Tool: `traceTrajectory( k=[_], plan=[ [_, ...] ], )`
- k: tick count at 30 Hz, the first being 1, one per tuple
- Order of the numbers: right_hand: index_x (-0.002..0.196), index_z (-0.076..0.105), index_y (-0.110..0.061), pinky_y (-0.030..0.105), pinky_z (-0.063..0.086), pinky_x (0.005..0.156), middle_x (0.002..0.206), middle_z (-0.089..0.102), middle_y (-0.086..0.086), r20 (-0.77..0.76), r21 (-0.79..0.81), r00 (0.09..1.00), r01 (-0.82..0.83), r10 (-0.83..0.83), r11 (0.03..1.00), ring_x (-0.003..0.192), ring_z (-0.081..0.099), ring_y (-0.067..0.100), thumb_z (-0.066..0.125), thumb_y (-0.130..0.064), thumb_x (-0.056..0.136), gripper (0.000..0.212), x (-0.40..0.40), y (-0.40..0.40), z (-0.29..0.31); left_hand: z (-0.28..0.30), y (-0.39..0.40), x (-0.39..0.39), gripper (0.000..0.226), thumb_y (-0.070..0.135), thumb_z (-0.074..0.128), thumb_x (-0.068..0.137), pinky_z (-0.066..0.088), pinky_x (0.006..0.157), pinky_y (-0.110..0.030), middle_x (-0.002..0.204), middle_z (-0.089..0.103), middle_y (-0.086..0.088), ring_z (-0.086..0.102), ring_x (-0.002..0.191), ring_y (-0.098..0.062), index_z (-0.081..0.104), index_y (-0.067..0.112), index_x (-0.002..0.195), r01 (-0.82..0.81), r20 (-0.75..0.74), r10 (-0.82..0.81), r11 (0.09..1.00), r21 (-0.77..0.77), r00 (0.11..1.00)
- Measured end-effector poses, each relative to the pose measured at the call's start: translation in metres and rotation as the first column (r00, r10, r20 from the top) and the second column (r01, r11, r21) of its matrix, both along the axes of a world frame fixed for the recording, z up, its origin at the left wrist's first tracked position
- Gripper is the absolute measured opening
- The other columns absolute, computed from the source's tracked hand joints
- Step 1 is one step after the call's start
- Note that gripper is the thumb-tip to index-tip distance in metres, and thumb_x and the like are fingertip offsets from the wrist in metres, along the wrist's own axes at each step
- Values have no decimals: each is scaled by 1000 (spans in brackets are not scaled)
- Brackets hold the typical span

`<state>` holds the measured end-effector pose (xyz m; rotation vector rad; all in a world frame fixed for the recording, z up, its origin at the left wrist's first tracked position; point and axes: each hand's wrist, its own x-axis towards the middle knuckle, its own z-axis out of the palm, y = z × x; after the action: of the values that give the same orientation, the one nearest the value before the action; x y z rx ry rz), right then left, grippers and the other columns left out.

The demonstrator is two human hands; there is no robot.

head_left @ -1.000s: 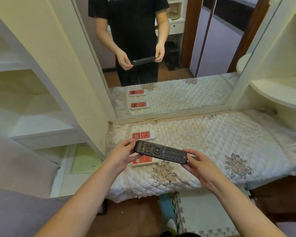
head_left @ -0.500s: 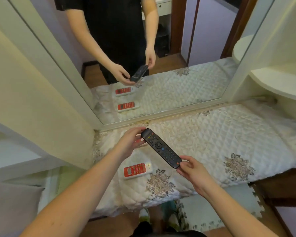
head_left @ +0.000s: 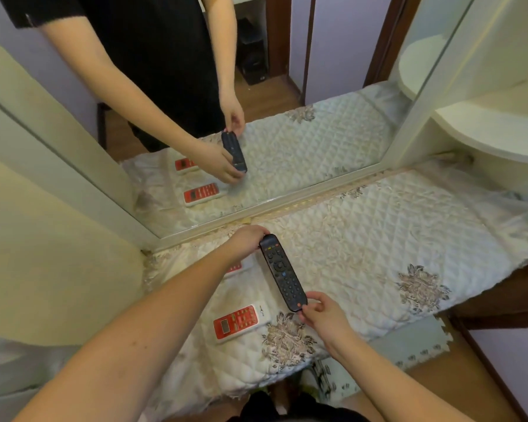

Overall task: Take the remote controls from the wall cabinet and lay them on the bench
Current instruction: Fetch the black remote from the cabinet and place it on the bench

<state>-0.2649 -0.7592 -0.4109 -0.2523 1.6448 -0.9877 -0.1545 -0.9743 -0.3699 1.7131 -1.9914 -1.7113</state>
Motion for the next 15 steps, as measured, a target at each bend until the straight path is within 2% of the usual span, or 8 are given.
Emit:
traceTrajectory(
  k=[2,6,10,12,15],
  plan=[
    [112,55,-7,31,55,76,86,64,16,-19,29,1000,-6,6,1000,71,64,21,51,0,94,19,4,-4,-3,-4,-6,-5,35,1,39,93,44,91,-33,123,65,-18,59,113,-32,67,0,115,148,87,-139,984,-102,986],
    [112,56,-10,21,52,63,85,65,9,2,112,1000,28,-28,993,73,62,16,49,6,91,27,4,-11,-10,-19,-16,-3,39,2,37,94,40,97,-30,131,62,-14,55,119,-28,65,4,120,356,232,-317,922,-152,920],
    [119,53,-7,20,48,61,91,64,11,59,153,997,50,-59,987,77,58,16,52,12,88,37,2,-12,-13,-26,-22,-1,39,4,41,91,40,91,-30,130,62,-13,55,117,-28,63,7,124,440,279,-390,887,-143,877],
    [122,49,-6,19,48,63,96,64,13,85,175,990,97,-113,980,82,61,17,47,13,90,37,1,-14,-15,-29,-22,-2,40,3,41,91,40,90,-29,129,62,-12,54,117,-28,63,8,124,437,273,-388,888,-144,880],
    [130,46,0,21,51,76,108,64,15,122,189,985,99,-123,977,101,63,23,38,15,91,43,2,-17,-14,-33,-23,0,41,3,41,90,39,89,-28,130,61,-12,54,117,-29,62,9,126,440,294,-388,888,-134,874]
  ],
)
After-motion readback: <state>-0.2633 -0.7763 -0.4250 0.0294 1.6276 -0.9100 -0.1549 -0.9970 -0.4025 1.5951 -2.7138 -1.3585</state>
